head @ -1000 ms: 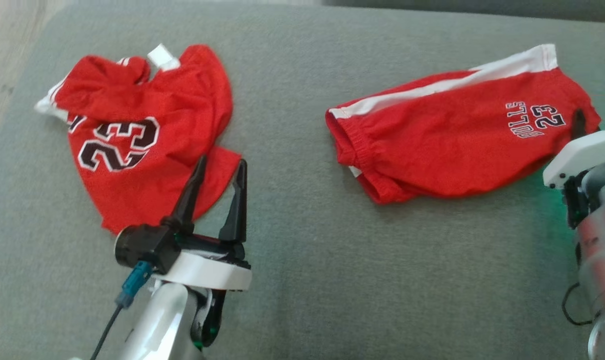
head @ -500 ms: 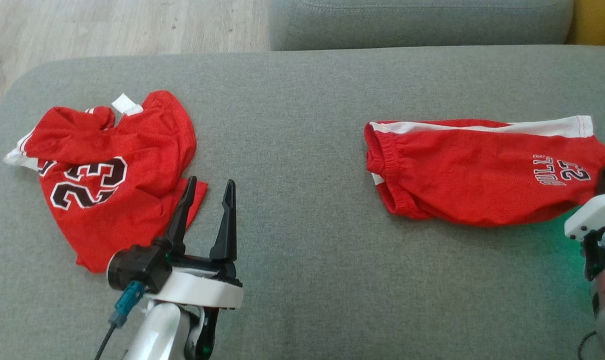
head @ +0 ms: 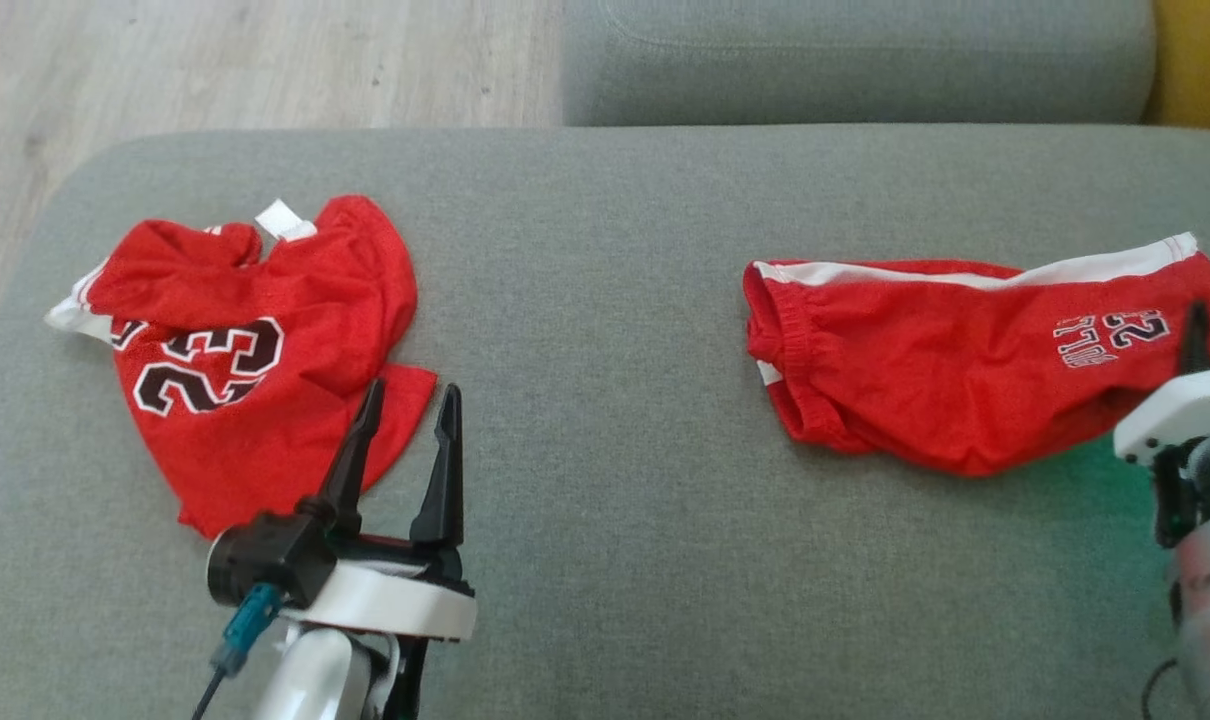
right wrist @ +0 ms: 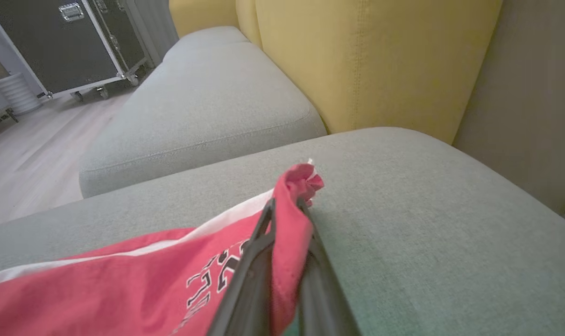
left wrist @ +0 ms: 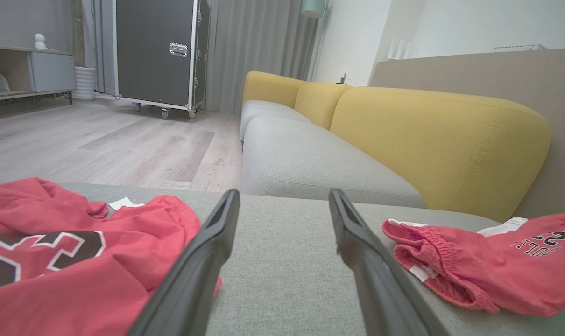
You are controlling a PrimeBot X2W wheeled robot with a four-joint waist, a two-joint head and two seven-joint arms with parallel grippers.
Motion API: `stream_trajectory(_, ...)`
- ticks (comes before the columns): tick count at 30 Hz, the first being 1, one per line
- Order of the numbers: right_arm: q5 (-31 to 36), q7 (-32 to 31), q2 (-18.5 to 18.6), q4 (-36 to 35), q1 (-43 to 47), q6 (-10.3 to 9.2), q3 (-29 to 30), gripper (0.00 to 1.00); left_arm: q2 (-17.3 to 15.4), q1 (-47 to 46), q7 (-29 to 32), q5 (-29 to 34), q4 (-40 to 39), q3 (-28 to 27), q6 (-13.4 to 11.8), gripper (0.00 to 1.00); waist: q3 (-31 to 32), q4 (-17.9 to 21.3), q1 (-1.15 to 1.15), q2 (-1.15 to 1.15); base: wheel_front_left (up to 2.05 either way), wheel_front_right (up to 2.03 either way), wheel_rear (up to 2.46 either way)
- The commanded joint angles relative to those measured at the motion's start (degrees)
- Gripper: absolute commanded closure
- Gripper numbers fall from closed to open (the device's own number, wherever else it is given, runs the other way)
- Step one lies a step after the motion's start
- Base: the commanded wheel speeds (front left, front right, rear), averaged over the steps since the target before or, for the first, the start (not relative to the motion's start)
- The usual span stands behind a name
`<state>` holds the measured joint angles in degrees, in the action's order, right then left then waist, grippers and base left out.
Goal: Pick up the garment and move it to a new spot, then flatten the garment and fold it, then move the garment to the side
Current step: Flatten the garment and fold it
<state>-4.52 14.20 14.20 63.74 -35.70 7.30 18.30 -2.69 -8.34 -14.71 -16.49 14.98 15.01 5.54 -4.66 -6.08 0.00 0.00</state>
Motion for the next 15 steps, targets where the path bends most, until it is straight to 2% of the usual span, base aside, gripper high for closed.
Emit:
stream_trajectory(1,-0.7,0.76,-0.4,-2.96,-0.55,0.19,-2.47,1.0,-0.19,-0.92,-0.29,0.65,-1.51,-2.05,0.06,0.0,0.7,-0.39,0.0,0.0,0.0,0.0,0.0)
stream_trajectory(7,-3.24,0.78,-3.0,-7.54,0.03,0.19,-7.31,1.0,-0.19,-0.31,-0.29,0.57,-1.29,-2.28,0.05,0.0,1.92,-0.81,0.0,0.0,0.0,0.0,0.0)
stream_trajectory(15,-7.7,0.79,-6.61,-11.95,1.07,0.19,-18.46,1.0,-0.19,-0.07,-0.29,0.42,-1.22,-2.54,0.02,0.0,2.69,-1.25,0.0,0.0,0.0,0.0,0.0)
